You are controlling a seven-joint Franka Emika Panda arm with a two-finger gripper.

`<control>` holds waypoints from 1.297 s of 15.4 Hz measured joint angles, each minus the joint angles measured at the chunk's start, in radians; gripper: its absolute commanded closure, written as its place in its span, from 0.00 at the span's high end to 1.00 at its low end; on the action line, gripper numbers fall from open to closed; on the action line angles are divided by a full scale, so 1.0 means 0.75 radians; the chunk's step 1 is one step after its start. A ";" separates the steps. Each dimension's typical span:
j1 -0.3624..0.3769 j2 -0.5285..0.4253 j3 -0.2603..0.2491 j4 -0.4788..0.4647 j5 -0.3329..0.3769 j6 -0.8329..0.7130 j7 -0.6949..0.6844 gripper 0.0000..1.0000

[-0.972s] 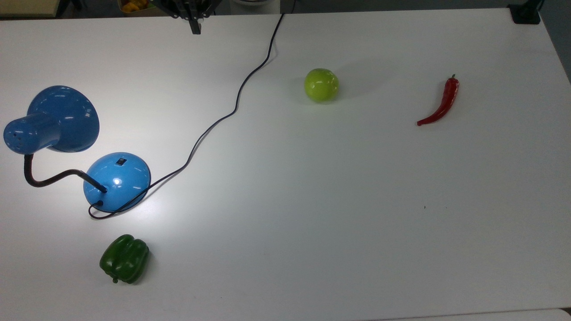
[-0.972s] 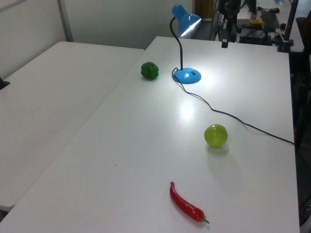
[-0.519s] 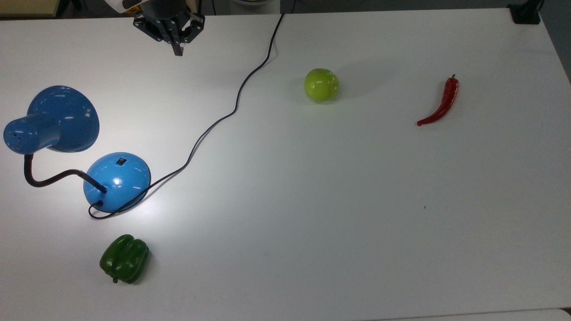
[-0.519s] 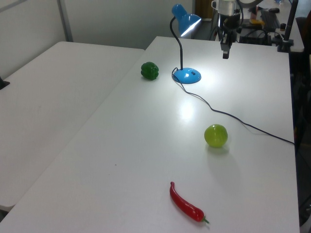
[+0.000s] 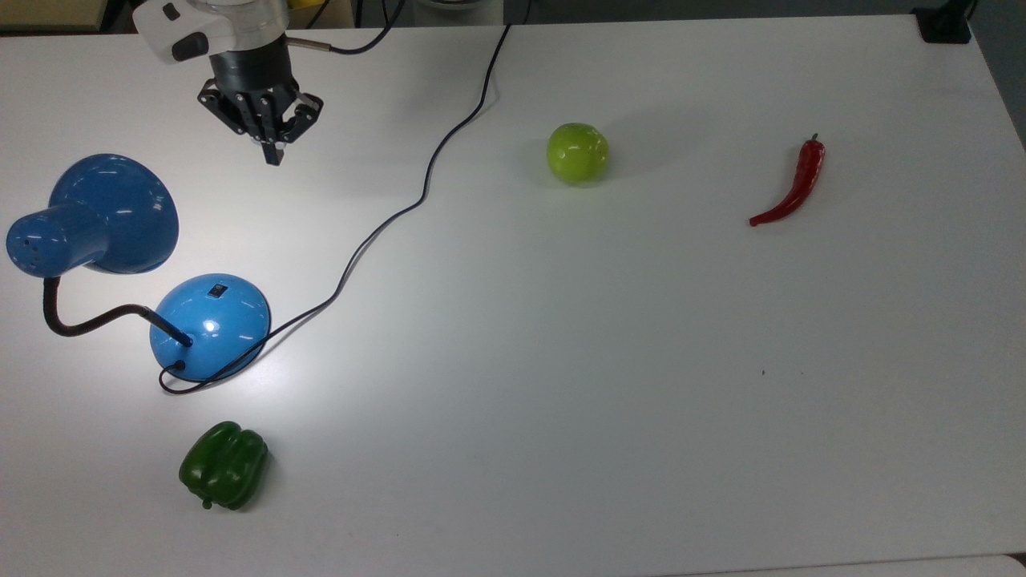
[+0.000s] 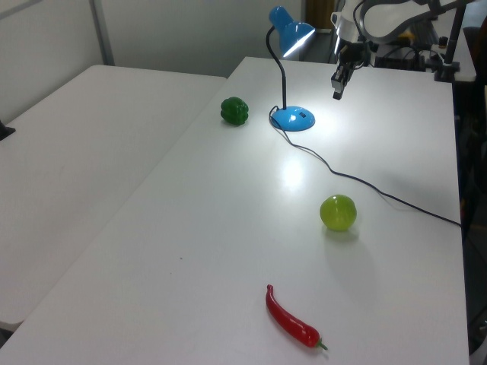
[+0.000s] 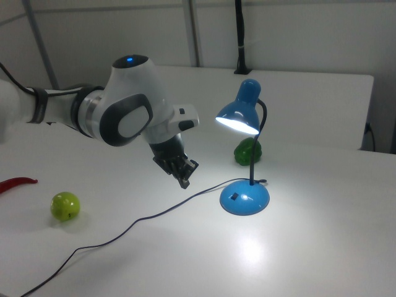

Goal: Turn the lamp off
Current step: 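Move the gripper down toward the switch on the blue lamp base, then press down on the lamp base switch with the gripper fingertips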

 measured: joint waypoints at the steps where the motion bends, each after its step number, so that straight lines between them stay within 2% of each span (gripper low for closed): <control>1: -0.002 0.017 -0.006 -0.008 0.000 0.048 0.001 0.00; 6: -0.011 0.144 -0.018 -0.016 0.000 0.368 0.063 0.00; 12: -0.042 0.275 -0.018 -0.016 0.006 0.644 0.072 0.00; 20: -0.064 0.414 -0.018 0.069 0.027 0.727 0.086 0.00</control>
